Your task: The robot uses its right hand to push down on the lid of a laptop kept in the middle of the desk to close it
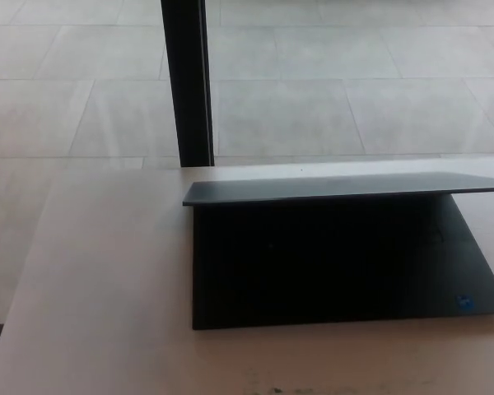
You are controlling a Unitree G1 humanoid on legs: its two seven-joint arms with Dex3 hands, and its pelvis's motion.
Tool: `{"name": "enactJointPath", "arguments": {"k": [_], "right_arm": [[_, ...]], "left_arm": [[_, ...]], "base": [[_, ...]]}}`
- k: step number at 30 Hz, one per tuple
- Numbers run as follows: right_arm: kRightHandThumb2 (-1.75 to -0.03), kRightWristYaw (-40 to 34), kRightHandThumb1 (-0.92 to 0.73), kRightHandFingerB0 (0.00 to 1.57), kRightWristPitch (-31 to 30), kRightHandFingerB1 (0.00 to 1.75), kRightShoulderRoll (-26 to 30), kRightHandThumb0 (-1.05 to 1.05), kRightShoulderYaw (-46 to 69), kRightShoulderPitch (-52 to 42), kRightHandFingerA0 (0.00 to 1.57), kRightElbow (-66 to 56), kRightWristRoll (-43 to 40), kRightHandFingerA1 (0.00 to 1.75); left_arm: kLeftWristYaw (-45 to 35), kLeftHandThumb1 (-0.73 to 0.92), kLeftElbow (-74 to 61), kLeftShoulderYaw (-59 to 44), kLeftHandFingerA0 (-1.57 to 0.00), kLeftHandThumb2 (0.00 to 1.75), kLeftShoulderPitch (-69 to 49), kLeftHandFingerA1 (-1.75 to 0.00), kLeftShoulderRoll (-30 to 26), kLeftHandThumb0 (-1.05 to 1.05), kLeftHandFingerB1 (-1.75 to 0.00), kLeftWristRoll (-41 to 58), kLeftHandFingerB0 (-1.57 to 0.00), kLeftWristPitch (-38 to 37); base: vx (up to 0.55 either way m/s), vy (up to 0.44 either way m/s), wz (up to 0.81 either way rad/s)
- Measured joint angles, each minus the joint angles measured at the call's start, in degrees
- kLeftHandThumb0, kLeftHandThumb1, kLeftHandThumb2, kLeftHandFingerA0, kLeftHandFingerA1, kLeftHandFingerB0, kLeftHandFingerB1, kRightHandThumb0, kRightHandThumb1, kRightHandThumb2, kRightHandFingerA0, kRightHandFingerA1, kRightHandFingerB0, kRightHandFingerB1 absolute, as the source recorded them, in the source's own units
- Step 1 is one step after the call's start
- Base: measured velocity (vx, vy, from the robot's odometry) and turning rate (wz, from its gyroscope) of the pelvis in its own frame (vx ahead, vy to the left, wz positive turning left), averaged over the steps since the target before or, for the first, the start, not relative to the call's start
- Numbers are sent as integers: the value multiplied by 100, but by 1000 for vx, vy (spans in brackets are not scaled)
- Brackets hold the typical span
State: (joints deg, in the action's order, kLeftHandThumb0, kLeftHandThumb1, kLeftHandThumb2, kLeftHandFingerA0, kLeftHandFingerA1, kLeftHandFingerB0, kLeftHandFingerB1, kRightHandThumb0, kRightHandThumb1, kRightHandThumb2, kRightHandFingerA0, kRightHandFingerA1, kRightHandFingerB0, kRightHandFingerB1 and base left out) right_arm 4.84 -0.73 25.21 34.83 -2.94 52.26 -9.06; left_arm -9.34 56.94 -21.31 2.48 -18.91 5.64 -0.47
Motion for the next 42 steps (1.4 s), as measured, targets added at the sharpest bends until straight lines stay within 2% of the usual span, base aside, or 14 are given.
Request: {"name": "enactJointPath", "arguments": {"k": [1, 2, 15, 20, 22, 23, 24, 27, 28, 29, 30, 31, 32, 42], "right_arm": [[-68, 6, -88, 11, -1, 87, 16, -92, 102, 30, 35, 0, -48, 128], [-67, 17, -88, 5, -5, 91, 47, -92, 333, 95, 27, 0, -149, 130], [-65, 10, -88, 11, -103, 75, 297, -89, 2233, 967, 9, -626, -1119, 113], [-67, -117, -91, 25, -159, 58, 311, -89, 2350, 1690, 28, -1528, -1362, 97], [-67, -141, -91, 28, -170, 53, 327, -87, 2244, 1950, 32, -1865, -1390, 89], [-69, -151, -92, 26, -179, 48, 332, -88, 2129, 2125, 32, -2086, -1391, 76], [-67, -160, -89, 33, -191, 42, 333, -89, 2033, 2246, 35, -2258, -1390, 62], [-67, -176, -92, 31, -257, 31, 350, -87, 1571, 2670, 24, -2806, -1374, 45], [-88, -175, -73, 23, -279, 37, 358, -94, 1460, 2751, 20, -2903, -1369, 48], [-68, -171, -92, 25, -313, 28, 384, -91, 1232, 2912, 23, -3100, -1348, 41], [-69, -158, -92, 23, -335, 28, 407, -87, 977, 3066, 17, -3285, -1314, 39], [-69, -141, -92, 23, -337, 28, 422, -87, 774, 3162, 17, -3390, -1272, 39], [-69, -126, -92, 25, -338, 28, 426, -88, 587, 3227, 17, -3478, -1230, 37], [-70, 21, -92, 22, -327, 31, 428, -89, -1300, 3345, 7, -3876, -544, 44]], "left_arm": [[-13, 58, 13, -63, -21, 113, 29, -50, -12, -105, -42, 27, -13, 0], [-47, 81, 47, -212, -25, 72, 93, -44, -43, -105, -35, 88, -19, 1], [-377, 79, 422, -1447, -24, 70, 563, -42, -202, -105, -35, 700, -21, 2], [-514, 80, 590, -1803, -24, 71, 683, -42, -269, -105, -35, 920, -20, 2], [-551, 80, 641, -1899, -25, 71, 699, -43, -291, -105, -35, 978, -20, 2], [-573, 57, 667, -1950, -21, 112, 706, -50, -300, -105, -42, 1024, -14, 2], [-591, 81, 687, -1987, -25, 71, 715, -43, -303, -105, -35, 1053, -20, 2], [-644, 80, 725, -2087, -25, 71, 726, -42, -320, -105, -35, 1139, -20, 2], [-651, 81, 732, -2103, -24, 71, 731, -40, -324, -105, -34, 1150, -19, 2], [-666, 80, 746, -2128, -24, 71, 745, -42, -329, -105, -35, 1171, -19, 2], [-685, 56, 763, -2153, -20, 112, 757, -49, -336, -105, -42, 1198, -13, 2], [-694, 56, 774, -2171, -20, 112, 761, -49, -340, -105, -42, 1217, -13, 2], [-701, 79, 786, -2187, -24, 71, 764, -42, -342, -105, -34, 1239, -19, 2], [-763, 77, 867, -2239, -24, 70, 814, -43, -346, -105, -36, 1332, -19, 2]], "base": [[0, 0, 0], [0, 0, 0], [0, 0, 0], [0, 0, 0], [0, 0, 0], [0, 0, 0], [0, 0, 0], [0, 0, 0], [0, 0, 0], [0, 0, 0], [0, 0, 0], [0, 0, 0], [0, 0, 0], [0, 0, 0]]}}
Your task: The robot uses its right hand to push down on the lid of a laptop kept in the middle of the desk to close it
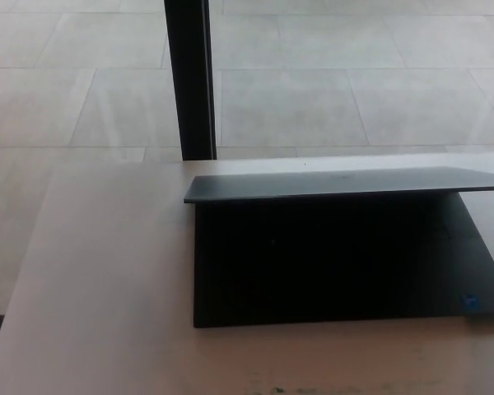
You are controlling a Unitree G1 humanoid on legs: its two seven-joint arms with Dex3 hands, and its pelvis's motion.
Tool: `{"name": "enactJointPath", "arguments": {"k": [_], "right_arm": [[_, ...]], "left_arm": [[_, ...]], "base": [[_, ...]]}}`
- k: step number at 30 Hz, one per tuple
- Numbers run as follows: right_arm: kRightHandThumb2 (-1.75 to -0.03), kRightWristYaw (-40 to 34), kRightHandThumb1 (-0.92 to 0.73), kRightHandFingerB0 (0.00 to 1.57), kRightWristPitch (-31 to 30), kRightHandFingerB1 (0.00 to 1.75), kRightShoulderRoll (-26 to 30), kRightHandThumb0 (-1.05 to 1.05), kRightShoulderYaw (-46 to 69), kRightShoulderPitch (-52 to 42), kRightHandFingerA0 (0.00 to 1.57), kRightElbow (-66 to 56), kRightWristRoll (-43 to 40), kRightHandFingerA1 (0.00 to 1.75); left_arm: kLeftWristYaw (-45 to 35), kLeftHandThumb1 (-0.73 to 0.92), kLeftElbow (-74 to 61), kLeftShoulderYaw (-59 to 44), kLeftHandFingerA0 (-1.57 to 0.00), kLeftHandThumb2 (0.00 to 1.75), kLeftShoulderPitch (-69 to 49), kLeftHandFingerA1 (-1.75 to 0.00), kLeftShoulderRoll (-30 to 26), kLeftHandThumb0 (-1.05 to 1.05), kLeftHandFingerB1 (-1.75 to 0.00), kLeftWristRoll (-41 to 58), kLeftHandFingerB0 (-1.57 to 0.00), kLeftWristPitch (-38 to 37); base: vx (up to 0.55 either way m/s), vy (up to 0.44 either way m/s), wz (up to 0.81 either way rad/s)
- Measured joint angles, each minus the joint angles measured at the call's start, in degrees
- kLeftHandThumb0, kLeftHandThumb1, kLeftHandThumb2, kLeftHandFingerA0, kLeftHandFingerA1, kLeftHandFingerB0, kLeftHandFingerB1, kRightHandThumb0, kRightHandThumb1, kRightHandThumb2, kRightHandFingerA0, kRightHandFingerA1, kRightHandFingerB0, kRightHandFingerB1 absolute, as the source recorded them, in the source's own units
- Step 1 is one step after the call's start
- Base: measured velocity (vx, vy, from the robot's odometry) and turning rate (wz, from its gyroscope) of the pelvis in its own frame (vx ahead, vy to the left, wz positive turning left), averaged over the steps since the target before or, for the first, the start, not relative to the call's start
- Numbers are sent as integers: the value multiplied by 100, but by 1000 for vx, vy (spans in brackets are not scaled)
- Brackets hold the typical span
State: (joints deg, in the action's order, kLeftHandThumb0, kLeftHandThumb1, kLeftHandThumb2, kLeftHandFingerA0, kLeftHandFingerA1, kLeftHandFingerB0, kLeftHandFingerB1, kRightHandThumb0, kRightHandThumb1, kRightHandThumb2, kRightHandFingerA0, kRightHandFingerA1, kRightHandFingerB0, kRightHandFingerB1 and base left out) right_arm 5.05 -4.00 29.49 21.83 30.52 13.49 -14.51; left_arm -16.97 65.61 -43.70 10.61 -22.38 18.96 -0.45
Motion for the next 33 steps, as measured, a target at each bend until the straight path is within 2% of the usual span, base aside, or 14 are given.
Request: {"name": "enactJointPath", "arguments": {"k": [2, 5, 6, 8, 10, 14, 15, 17, 19, 25, 28, 30, 32, 33], "right_arm": [[-72, 13, -92, 22, 6, 28, 1, -95, -264, 0, 9, -11, 125, 40], [-73, 27, -91, 21, 21, 29, 1, -91, -782, 0, 4, -10, 375, 40], [-118, 29, -80, 15, 28, 42, 1, -97, -952, 0, 4, -9, 467, 34], [-72, 30, -92, 21, 41, 29, 3, -93, -1224, 0, 5, -1, 619, 40], [-119, 30, -82, 15, 54, 40, 5, -99, -1464, 0, 4, 17, 760, 32], [-115, 37, -76, 15, 64, 45, 24, -94, -2013, 1, 5, 71, 1076, 39], [-116, 43, -76, 12, 65, 44, 32, -91, -2176, 1, 3, 80, 1174, 39], [-70, 49, -92, 23, 66, 30, 45, -92, -2324, 1, 6, 89, 1258, 41], [-114, 60, -76, 22, 71, 46, 73, -93, -2661, 1, 7, 120, 1458, 49], [-113, 56, -73, 21, 115, 47, 136, -88, -3393, 3, 6, 280, 1933, 52], [-110, 37, -71, 23, 167, 47, 227, -86, -3688, 57, 7, 358, 2168, 53], [-69, 22, -92, 30, 209, 34, 290, -88, -3859, 120, 9, 409, 2320, 53], [-110, 5, -71, 23, 254, 47, 373, -86, -4055, 187, 8, 473, 2488, 55], [-69, -6, -90, 32, 281, 32, 419, -85, -4156, 219, 11, 510, 2573, 50]], "left_arm": [[-5, 55, 4, -1, -21, 112, 4, -50, 0, -105, -43, 7, -15, 0], [-8, 56, 14, -2, -20, 112, 10, -49, 0, -105, -42, 17, -13, 0], [-8, 56, 17, -2, -21, 111, 13, -50, 0, -105, -42, 21, -15, 0], [-9, 79, 25, -2, -24, 72, 18, -43, 0, -105, -35, 25, -18, 0], [-9, 80, 33, -3, -23, 71, 23, -43, 0, -105, -35, 29, -18, 0], [-11, 80, 42, -3, -25, 71, 28, -43, 0, -105, -35, 34, -20, 0], [-11, 56, 44, -3, -21, 112, 30, -49, 0, -105, -42, 35, -13, 0], [-11, 81, 47, -3, -24, 72, 33, -42, 0, -105, -35, 36, -19, 0], [-12, 81, 48, -2, -24, 71, 34, -41, 0, -105, -34, 38, -19, 0], [-15, 82, 48, -2, -24, 71, 41, -42, 0, -105, -34, 45, -18, 0], [-16, 58, 48, -3, -19, 113, 41, -49, 0, -105, -41, 47, -12, 0], [-19, 57, 48, -2, -21, 112, 44, -49, 0, -105, -42, 48, -14, 0], [-20, 80, 48, -3, -25, 71, 51, -42, 0, -105, -35, 49, -20, 0], [-21, 81, 48, -3, -25, 71, 52, -41, 0, -105, -34, 50, -21, 0]], "base": [[0, 0, 0], [0, 0, 0], [0, 0, 0], [0, 0, 0], [0, 0, 0], [0, 0, 0], [0, 0, 0], [0, 0, 0], [0, 0, 0], [0, 0, 0], [0, 0, 0], [0, 0, 0], [0, 0, 0], [0, 0, 0]]}}
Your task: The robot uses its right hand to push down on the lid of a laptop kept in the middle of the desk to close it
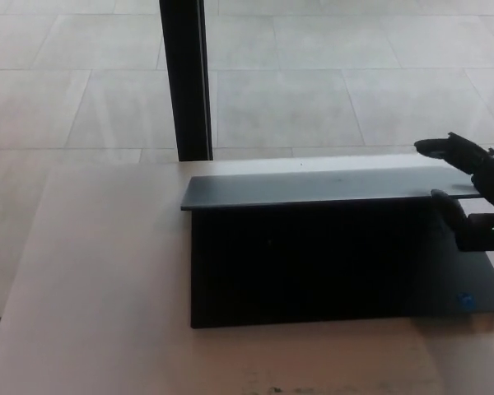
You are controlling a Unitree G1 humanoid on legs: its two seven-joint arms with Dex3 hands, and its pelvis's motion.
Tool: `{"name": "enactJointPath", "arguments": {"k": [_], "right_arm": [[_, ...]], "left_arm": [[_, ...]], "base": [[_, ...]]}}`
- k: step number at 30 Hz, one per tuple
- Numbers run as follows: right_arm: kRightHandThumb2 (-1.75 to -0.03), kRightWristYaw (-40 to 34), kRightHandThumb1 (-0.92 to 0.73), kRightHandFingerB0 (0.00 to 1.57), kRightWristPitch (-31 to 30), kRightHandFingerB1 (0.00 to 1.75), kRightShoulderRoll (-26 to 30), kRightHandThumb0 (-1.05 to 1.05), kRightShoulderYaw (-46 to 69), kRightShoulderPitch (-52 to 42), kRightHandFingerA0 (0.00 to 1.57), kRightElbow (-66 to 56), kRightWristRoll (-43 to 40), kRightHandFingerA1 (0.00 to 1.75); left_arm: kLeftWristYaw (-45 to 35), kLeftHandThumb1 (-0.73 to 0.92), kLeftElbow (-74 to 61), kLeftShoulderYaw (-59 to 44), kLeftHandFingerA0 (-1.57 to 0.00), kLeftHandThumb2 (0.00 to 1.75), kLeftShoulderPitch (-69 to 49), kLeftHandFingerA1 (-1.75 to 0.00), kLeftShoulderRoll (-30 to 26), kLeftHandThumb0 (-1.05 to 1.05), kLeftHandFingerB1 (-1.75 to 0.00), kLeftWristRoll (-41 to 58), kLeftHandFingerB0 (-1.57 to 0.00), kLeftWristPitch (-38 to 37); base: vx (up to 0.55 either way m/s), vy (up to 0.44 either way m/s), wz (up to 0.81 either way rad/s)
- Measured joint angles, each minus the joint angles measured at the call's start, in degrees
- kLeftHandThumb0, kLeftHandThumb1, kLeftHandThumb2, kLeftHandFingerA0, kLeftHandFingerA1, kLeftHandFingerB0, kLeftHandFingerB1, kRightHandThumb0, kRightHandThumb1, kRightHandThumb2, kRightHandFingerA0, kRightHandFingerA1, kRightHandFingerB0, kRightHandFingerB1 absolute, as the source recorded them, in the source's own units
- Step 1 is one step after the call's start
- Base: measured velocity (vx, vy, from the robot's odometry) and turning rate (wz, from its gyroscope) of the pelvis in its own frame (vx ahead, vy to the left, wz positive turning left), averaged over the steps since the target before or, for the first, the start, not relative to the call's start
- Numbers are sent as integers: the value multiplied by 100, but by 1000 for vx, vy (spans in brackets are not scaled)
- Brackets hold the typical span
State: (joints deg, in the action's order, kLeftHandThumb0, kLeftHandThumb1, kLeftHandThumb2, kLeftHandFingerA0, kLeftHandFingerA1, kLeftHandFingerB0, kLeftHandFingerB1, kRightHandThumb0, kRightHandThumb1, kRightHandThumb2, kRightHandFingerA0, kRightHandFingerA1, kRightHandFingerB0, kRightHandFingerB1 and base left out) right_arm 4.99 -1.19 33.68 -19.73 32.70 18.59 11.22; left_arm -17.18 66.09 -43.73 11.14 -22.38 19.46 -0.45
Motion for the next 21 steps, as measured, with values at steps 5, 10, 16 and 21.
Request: {"name": "enactJointPath", "arguments": {"k": [5, 10, 16, 21], "right_arm": [[-69, -77, -92, 32, 159, 33, 201, -88, -453, 107, 13, 168, 409, 53], [-69, -171, -92, 33, 304, 36, 330, -87, -897, 117, 18, 327, 789, 55], [-68, -323, -91, 34, 457, 37, 399, -87, -1554, -7, 27, 650, 1265, 55], [-69, -529, -92, 33, 536, 39, 409, -88, -2030, -321, 28, 961, 1656, 61]], "left_arm": [[0, 81, 2, -1, -27, 71, 8, -43, 0, -105, -35, 4, -21, 0], [0, 81, 3, -2, -25, 71, 17, -43, 0, -105, -36, 5, -21, 0], [-4, 81, 5, -3, -24, 71, 22, -42, -1, -105, -35, 14, -20, 0], [-19, 78, 11, -12, -24, 69, 30, -42, -18, -105, -35, 49, -21, 0]], "base": [[0, 0, 0], [0, 0, 0], [0, 0, 0], [0, 0, 0]]}}
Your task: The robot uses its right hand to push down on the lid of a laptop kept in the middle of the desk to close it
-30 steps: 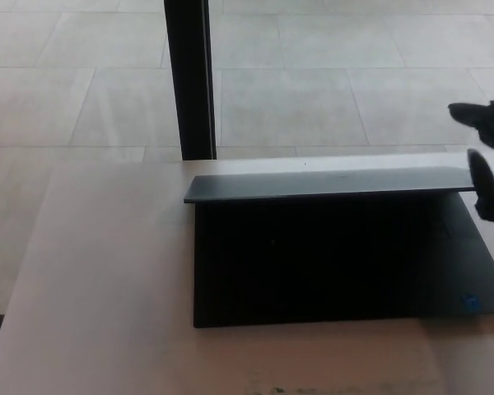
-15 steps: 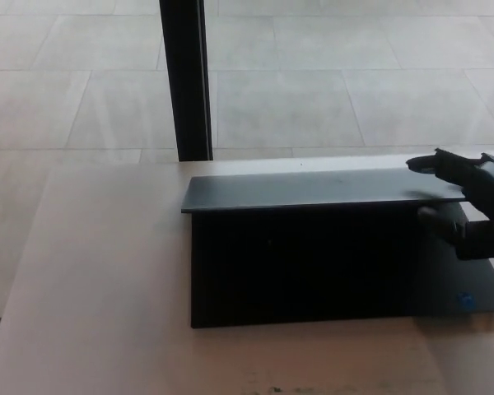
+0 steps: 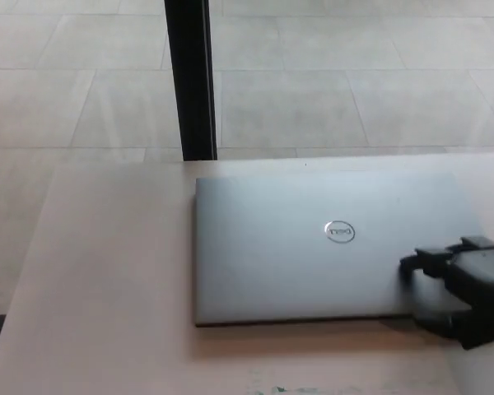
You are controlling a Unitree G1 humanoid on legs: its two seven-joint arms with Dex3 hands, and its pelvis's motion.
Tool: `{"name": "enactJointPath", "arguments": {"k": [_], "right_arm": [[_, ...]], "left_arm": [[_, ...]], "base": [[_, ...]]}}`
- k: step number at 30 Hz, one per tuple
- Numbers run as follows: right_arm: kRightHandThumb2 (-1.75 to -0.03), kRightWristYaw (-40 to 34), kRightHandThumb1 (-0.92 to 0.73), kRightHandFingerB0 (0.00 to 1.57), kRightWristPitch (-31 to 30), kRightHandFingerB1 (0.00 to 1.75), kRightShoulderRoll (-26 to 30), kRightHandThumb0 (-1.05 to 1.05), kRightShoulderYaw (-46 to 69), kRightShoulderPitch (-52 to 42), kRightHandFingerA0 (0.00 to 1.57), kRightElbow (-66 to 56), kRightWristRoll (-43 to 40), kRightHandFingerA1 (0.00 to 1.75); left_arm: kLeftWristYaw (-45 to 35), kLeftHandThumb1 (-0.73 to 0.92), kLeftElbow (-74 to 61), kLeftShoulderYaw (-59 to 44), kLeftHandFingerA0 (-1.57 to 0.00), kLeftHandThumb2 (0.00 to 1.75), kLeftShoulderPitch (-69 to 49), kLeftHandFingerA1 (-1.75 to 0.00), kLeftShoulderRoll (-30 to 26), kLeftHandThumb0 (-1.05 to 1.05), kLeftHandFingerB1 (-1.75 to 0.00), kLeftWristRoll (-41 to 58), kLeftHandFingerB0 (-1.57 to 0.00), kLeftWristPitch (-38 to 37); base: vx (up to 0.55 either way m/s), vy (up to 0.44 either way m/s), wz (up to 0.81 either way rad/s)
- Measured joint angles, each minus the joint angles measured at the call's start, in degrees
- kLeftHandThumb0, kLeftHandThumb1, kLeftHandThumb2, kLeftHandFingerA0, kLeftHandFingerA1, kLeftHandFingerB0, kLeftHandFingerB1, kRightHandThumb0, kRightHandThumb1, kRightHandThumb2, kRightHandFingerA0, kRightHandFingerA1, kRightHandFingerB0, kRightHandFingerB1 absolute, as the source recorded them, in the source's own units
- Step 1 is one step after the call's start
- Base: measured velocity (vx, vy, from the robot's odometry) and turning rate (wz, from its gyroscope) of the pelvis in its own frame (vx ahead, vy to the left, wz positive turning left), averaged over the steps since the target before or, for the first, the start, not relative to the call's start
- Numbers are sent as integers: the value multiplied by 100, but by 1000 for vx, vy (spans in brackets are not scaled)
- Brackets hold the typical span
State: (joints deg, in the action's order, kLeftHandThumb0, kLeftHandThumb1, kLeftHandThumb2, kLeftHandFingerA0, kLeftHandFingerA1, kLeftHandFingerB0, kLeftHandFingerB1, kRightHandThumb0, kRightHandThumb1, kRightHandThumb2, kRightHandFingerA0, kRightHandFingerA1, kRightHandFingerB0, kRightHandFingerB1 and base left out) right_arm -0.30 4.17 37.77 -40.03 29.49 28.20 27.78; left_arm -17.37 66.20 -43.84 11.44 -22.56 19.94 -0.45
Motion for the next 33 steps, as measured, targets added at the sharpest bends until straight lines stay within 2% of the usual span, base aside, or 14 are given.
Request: {"name": "enactJointPath", "arguments": {"k": [2, 3, 7, 9, 11, 13, 14, 16, 25, 26, 29, 30, 31, 33], "right_arm": [[-69, -135, -92, 34, 37, 40, 0, -88, -87, -50, 27, 77, 141, 62], [-119, -217, -77, 28, 57, 51, 0, -88, -130, -70, 25, 122, 210, 62], [-121, -583, -79, 24, 163, 50, -31, -88, -219, -220, 27, 384, 427, 63], [-121, -735, -79, 24, 218, 50, -57, -88, -230, -266, 27, 519, 489, 63], [-73, -890, -92, 29, 278, 40, -94, -88, -231, -297, 24, 657, 562, 61], [-77, -979, -92, 27, 328, 41, -115, -89, -217, -313, 23, 746, 588, 60], [-77, -1001, -92, 27, 351, 40, -119, -89, -204, -320, 21, 769, 592, 59], [-78, -1027, -92, 23, 407, 36, -120, -91, -154, -345, 23, 807, 591, 56], [-74, -744, -92, 28, 601, 33, -5, -82, 611, -556, 24, 520, 302, 52], [-71, -669, -92, 29, 607, 33, 45, -80, 727, -583, 25, 466, 249, 54], [-68, -393, -92, 36, 629, 33, 209, -82, 1160, -652, 33, 307, 31, 46], [-71, -319, -92, 35, 635, 35, 257, -81, 1294, -659, 35, 266, -34, 45], [-70, -265, -92, 37, 640, 36, 292, -80, 1412, -661, 36, 232, -96, 49], [-70, -127, -92, 37, 660, 36, 372, -80, 1753, -672, 36, 142, -255, 49]], "left_arm": [[-20, 78, 0, 0, -24, 70, 19, -41, -8, -105, -35, 28, -21, 0], [-27, 79, 0, -1, -25, 70, 21, -41, -13, -105, -34, 46, -21, 0], [-44, 80, 33, -2, -24, 71, 22, -42, -55, -105, -35, 99, -19, 0], [-52, 80, 41, -2, -24, 71, 22, -42, -61, -105, -35, 121, -19, 0], [-61, 78, 54, -1, -25, 70, 22, -43, -66, -105, -36, 146, -21, 0], [-65, 79, 68, -1, -25, 71, 22, -42, -72, -105, -35, 162, -20, 0], [-67, 57, 76, -1, -21, 111, 22, -50, -77, -105, -43, 169, -15, 0], [-73, 78, 96, 1, -26, 69, 22, -43, -99, -105, -36, 184, -22, 0], [-80, 80, 131, 14, -25, 71, 23, -42, -136, -105, -35, 278, -20, 0], [-80, 56, 134, 18, -22, 112, 23, -51, -136, -105, -43, 281, -15, 0], [-81, 56, 147, 26, -22, 110, 22, -50, -136, -105, -43, 286, -16, 0], [-81, 79, 150, 27, -25, 71, 22, -43, -136, -105, -36, 288, -20, 0], [-82, 55, 154, 27, -21, 112, 22, -50, -136, -105, -43, 291, -14, 0], [-83, 55, 156, 28, -21, 112, 22, -50, -136, -105, -43, 294, -14, 0]], "base": [[0, 0, 0], [0, 0, 0], [0, 0, 0], [0, 0, 0], [0, 0, 0], [0, 0, 0], [0, 0, 0], [0, 0, 0], [0, 0, 0], [0, 0, 0], [0, 0, 0], [0, 0, 0], [0, 0, 0], [0, 0, 0]]}}
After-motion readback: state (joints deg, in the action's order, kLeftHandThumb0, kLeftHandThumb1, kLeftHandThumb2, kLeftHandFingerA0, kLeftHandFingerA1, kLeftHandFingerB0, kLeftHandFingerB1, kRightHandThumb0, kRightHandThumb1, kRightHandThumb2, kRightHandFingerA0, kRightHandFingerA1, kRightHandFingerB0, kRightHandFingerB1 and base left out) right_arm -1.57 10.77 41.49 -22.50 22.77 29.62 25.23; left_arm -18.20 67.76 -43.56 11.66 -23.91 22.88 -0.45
